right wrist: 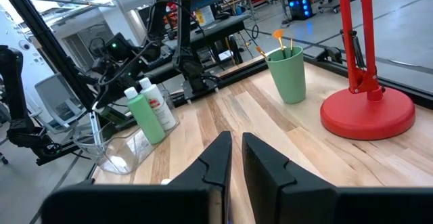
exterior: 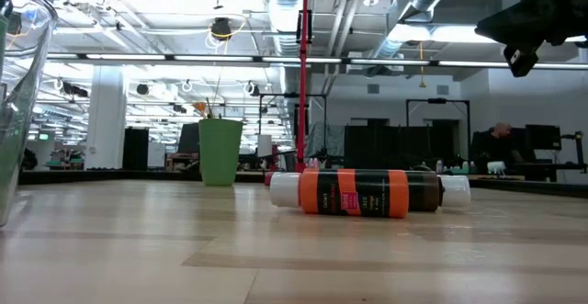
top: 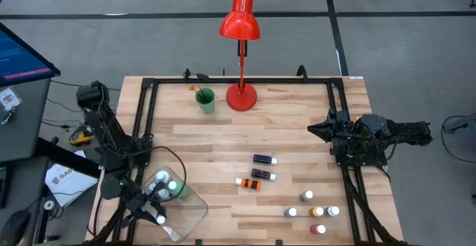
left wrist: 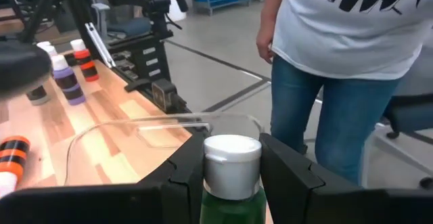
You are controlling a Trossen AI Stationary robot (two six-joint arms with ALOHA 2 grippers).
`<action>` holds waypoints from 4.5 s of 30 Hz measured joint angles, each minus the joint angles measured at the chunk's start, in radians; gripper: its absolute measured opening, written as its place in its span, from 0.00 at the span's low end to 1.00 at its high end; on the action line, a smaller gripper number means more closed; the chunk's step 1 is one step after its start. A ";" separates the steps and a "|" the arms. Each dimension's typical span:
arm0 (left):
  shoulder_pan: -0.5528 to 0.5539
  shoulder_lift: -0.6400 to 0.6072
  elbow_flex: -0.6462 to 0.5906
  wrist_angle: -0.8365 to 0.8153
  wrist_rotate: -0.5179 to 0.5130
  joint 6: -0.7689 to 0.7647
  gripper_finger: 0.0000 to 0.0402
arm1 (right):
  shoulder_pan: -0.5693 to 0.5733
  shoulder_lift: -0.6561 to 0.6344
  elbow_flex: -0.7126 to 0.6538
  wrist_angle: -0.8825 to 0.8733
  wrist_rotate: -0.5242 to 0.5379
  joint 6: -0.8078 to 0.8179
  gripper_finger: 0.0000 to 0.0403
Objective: Pick & Place Paint Supplies
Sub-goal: Put the green coloring bottle into the transparent bin
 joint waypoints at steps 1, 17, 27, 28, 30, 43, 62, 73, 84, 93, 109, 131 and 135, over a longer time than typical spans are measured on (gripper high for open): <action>0.000 0.003 -0.002 -0.002 -0.003 0.000 0.26 | 0.000 0.000 0.000 0.000 0.000 0.000 0.08; -0.014 0.113 -0.002 0.002 -0.005 -0.001 0.26 | 0.000 0.000 0.000 0.000 0.000 0.000 0.08; -0.014 0.098 -0.002 0.045 -0.070 -0.038 0.26 | 0.000 0.000 0.000 0.000 0.000 0.000 0.08; -0.014 0.098 -0.002 0.071 -0.085 -0.038 0.26 | 0.000 0.000 0.000 0.000 0.000 0.000 0.08; -0.013 0.096 -0.002 0.121 -0.100 -0.038 0.26 | 0.000 0.000 0.000 0.000 0.000 0.000 0.08; -0.014 0.064 -0.002 0.519 -0.220 0.038 0.26 | 0.000 0.000 0.000 0.000 0.000 0.000 0.08; 0.662 -0.134 -0.067 0.675 -0.437 0.372 0.26 | 0.000 0.000 0.000 0.000 0.000 0.000 0.08; 0.937 0.175 -0.086 0.626 -0.142 0.109 0.26 | 0.000 0.000 0.000 0.000 0.000 0.000 0.08; 1.043 0.404 -0.086 0.628 -0.013 -0.036 0.26 | 0.000 0.000 0.000 0.000 0.000 0.000 0.08; 1.089 0.486 -0.085 0.631 0.021 -0.039 0.26 | 0.000 0.000 0.000 0.000 0.000 0.000 0.08; 1.159 0.491 -0.085 0.671 0.050 -0.089 0.26 | 0.000 0.000 0.000 0.000 0.000 0.000 0.08; 1.170 0.491 -0.085 0.656 0.154 -0.088 0.34 | 0.000 0.000 0.000 0.000 0.000 0.000 0.08; 1.169 0.491 -0.085 0.650 0.154 -0.088 0.35 | 0.000 0.000 0.000 0.000 0.000 0.000 0.08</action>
